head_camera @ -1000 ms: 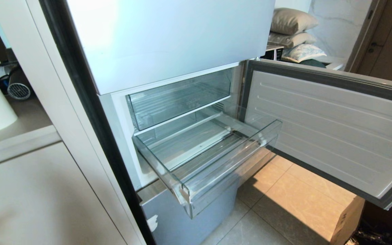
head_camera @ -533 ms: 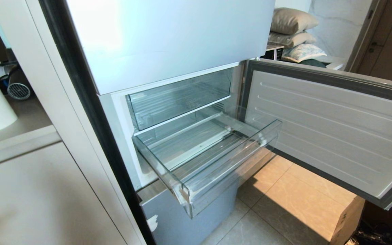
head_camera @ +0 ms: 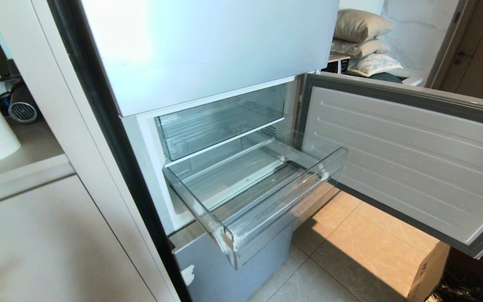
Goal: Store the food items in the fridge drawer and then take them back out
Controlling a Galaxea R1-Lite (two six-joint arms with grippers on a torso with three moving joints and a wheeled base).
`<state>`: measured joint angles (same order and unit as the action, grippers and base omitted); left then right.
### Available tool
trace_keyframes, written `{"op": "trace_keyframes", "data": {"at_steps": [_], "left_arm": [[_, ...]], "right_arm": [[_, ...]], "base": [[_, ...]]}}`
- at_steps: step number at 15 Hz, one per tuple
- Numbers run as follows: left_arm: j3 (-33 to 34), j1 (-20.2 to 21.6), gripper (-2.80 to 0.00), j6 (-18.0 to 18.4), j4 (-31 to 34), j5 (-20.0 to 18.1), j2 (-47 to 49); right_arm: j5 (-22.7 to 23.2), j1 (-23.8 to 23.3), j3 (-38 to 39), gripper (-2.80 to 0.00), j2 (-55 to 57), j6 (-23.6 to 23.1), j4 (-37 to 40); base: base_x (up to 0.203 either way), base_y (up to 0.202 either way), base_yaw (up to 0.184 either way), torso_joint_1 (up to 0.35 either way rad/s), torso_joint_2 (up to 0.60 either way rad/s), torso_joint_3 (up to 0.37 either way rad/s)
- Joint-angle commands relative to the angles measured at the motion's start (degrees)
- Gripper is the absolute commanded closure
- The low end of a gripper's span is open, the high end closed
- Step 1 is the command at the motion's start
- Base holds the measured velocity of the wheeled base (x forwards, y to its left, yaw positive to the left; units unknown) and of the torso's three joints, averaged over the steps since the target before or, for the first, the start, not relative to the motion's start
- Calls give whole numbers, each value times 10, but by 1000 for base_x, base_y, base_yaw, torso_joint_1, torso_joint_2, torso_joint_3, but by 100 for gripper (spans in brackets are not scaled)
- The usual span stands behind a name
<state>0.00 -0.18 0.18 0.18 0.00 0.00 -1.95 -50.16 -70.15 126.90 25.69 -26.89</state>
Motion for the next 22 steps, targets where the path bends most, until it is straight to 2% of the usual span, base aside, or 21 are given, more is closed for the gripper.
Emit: {"op": "trace_keyframes", "data": {"at_steps": [1, 12, 18, 19, 22], "left_arm": [[0, 0, 0, 0, 0, 0, 1], [0, 0, 0, 0, 0, 0, 1], [0, 0, 0, 0, 0, 0, 1], [0, 0, 0, 0, 0, 0, 1], [0, 0, 0, 0, 0, 0, 1]], "right_arm": [[-2, -2, -3, 0, 0, 2, -2], [-4, -12, 6, 0, -18, 3, 29], [-25, -13, 0, 0, 0, 2, 28], [-25, -13, 0, -280, 2, 2, 28], [-24, -13, -2, -280, 2, 0, 28]], "base": [[0, 0, 0, 0, 0, 0], [0, 0, 0, 0, 0, 0], [0, 0, 0, 0, 0, 0], [0, 0, 0, 0, 0, 0], [0, 0, 0, 0, 0, 0]]}}
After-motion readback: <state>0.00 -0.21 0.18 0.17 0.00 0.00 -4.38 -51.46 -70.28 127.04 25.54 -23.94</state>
